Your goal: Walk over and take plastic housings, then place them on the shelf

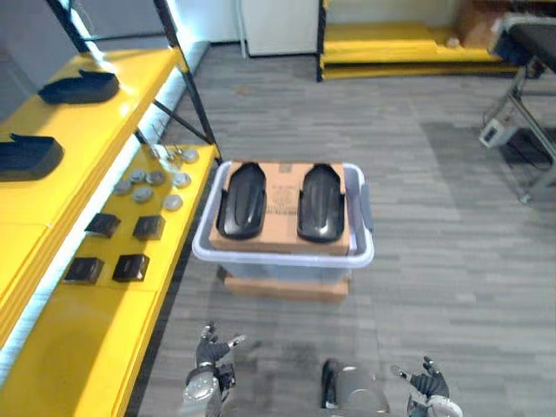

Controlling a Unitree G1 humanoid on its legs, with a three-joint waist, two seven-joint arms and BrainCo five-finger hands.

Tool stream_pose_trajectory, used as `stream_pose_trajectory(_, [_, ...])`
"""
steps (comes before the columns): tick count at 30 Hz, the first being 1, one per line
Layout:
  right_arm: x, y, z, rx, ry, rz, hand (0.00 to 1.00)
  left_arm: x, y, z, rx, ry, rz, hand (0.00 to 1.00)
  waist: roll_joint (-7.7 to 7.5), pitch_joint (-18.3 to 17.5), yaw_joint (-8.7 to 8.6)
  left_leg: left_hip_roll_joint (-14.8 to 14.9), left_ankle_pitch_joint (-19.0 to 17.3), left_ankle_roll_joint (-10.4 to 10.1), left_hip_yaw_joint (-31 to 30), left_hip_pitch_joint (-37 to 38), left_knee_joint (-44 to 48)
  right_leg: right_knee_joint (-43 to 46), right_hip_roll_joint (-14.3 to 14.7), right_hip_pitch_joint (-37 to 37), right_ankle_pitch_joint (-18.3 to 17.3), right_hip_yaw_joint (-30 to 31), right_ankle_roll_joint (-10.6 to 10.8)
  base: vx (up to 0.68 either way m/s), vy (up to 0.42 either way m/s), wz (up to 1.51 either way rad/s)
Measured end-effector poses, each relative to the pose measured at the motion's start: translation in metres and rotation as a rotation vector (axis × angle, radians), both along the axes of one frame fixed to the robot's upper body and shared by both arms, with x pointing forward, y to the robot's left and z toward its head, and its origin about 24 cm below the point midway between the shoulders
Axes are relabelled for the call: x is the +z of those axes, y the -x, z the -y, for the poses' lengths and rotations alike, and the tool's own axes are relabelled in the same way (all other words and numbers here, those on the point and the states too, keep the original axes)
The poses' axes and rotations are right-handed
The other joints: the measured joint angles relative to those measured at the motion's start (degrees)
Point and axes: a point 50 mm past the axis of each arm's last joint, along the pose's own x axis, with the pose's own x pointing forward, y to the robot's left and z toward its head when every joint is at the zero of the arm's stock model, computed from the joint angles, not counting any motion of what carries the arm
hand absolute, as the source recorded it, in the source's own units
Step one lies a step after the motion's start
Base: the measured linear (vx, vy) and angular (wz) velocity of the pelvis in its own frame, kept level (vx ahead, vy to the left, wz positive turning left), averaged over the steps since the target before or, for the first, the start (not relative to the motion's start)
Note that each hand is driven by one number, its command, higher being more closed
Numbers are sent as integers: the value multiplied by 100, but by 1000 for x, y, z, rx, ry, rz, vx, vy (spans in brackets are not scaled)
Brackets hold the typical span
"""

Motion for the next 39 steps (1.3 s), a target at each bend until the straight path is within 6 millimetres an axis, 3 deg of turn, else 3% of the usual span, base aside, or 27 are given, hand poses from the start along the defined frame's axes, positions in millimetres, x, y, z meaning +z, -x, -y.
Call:
stream_pose_trajectory(1, [0, -2, 0, -4, -4, 2, 0, 0, 1, -1, 3, -2, -4, 0, 3, -2, 3, -130, -39, -48, -152, -6, -708, -51, -6, 86, 8, 60, 14, 355, 31, -41])
stream_pose_trajectory(2, [0, -4, 3, -22, -3, 5, 0, -1, 3, -1, 4, 0, -9, 0, 26, -16, 4, -436, 61, -134, -619, 34, -1996, -106, -4, 100, 18, 175, 42, 299, 70, -44])
stream_pose_trajectory(3, [0, -4, 4, -31, -4, 2, 0, -1, 4, 0, 3, 0, -11, 0, 58, -34, -6, -501, 254, -161, -779, 79, -2487, -128, 20, 97, 16, 218, 65, 349, 124, -51])
stream_pose_trajectory(4, [-1, 0, 8, -48, 1, -7, 0, -2, 5, 2, 0, 5, -13, 0, 216, -69, -16, -476, 1139, -107, -880, 93, -3135, -186, 153, 117, -3, 312, 180, 272, 133, -35])
stream_pose_trajectory(8, [-7, 16, 4, -88, -23, -48, 0, -3, 6, -10, -7, -28, -28, 0, -21, -261, -36, -789, 1203, 108, -600, 473, -3854, -478, -120, 221, -30, 535, 454, 207, 120, -18])
stream_pose_trajectory(14, [0, 10, 13, -155, -24, 17, 0, 0, 6, -27, -11, -78, -30, 0, 20, -299, -57, -972, 1381, 200, -434, 622, -4429, -636, -266, 104, 12, 650, 567, 82, 62, -11])
stream_pose_trajectory(17, [31, -13, 30, -165, 66, 186, 0, 1, 8, -32, -3, -92, -31, 0, 32, -310, -107, -988, 1385, 201, -313, 724, -4565, -639, -255, 70, 15, 780, 572, 36, 17, -20])
stream_pose_trajectory(19, [69, -28, 46, -171, 165, 360, 0, 1, 9, -33, -3, -94, -30, 0, 25, -313, -182, -995, 1385, 201, -298, 712, -4589, -652, -253, 42, 17, 795, 575, 20, 9, -7])
stream_pose_trajectory(22, [108, -33, 61, -188, 291, 503, 0, 2, 9, -33, -18, -110, -26, 0, 2, -330, -183, -991, 1406, 184, -294, 705, -4666, -660, -231, -7, 19, 810, 577, 9, -1, -4])
stream_pose_trajectory(26, [152, -47, 62, -137, 444, 659, 0, 1, 15, -32, -30, -118, -32, 0, -72, -433, -200, -985, 1422, 185, -318, 691, -4696, -701, -215, -4, 27, 790, 591, 5, -3, 1])
stream_pose_trajectory(30, [171, -77, 41, 7, 477, 745, 0, 0, 20, -30, -41, -117, -40, 0, -73, -525, -181, -994, 1432, 194, -347, 671, -4696, -722, -220, 4, 38, 763, 609, 1, -5, 5])
stream_pose_trajectory(32, [181, -103, 21, 156, 513, 785, 0, 0, 17, -27, -60, -116, -30, 0, -68, -526, -177, -1015, 1496, 207, -465, 585, -4699, -726, -236, -15, 46, 631, 622, -43, -9, 25])
stream_pose_trajectory(35, [186, -127, 7, 248, 543, 801, 0, 0, 17, -22, -81, -111, -30, 0, -72, -522, -144, -1044, 1594, 219, -670, 436, -4702, -729, -251, -55, 56, 450, 635, -55, -7, 38])
stream_pose_trajectory(36, [185, -141, 2, 266, 554, 792, 0, 0, 16, -21, -87, -110, -29, 0, -58, -511, -4, -1053, 1654, 230, -729, 318, -4703, -729, -254, -140, 77, 402, 648, -71, 1, 26])
stream_pose_trajectory(39, [185, -162, -2, 264, 578, 763, 0, 0, 15, -19, -99, -110, -26, 0, 28, -351, 119, -1096, 1783, 262, -969, 94, -4710, -731, -279, -237, 128, 174, 659, -80, 7, 35])
